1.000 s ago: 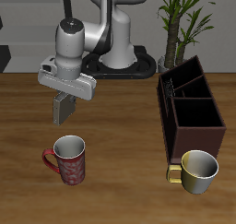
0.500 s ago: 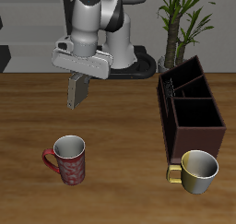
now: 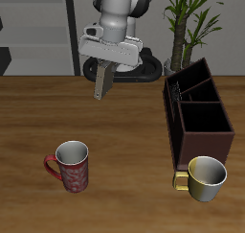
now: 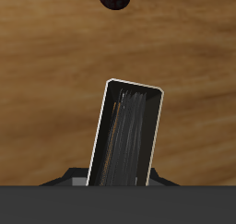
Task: Place the black book into the left desk caddy's front compartment and place the yellow book into the left desk caddy's right compartment and place the red mug into the left desk caddy's left compartment
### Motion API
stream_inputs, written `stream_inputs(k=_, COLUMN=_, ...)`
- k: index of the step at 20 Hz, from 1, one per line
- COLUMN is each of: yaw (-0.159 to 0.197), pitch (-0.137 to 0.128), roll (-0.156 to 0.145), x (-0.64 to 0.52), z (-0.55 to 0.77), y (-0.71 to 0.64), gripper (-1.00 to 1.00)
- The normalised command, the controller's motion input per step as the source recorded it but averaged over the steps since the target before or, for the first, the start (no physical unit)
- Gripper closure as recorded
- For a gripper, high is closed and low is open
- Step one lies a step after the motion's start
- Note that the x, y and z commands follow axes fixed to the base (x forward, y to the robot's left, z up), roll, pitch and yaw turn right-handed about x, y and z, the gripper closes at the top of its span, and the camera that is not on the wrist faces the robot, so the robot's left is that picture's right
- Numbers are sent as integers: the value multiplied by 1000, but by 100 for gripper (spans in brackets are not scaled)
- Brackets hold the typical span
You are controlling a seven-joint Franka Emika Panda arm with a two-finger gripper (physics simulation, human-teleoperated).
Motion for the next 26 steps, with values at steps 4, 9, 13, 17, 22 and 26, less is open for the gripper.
stream_inputs(k=4, yaw=35, pitch=-61, roll=40, x=-133, z=289, y=328, gripper=100)
stream_inputs(k=9, yaw=78, pitch=-56, roll=49, x=-173, z=319, y=582, gripper=100)
stream_inputs(k=13, yaw=30, pitch=-13, roll=30, x=-112, z=168, y=300, gripper=100)
stream_inputs(k=17, yaw=46, pitch=-28, roll=8, x=-78, z=181, y=270, gripper=100)
stream_inputs(k=22, yaw=39, pitch=-12, roll=-24, x=163, z=214, y=91, gripper=100)
stream_inputs(k=26, yaw=24, pitch=-9, roll=-18, x=232, z=235, y=53, gripper=100)
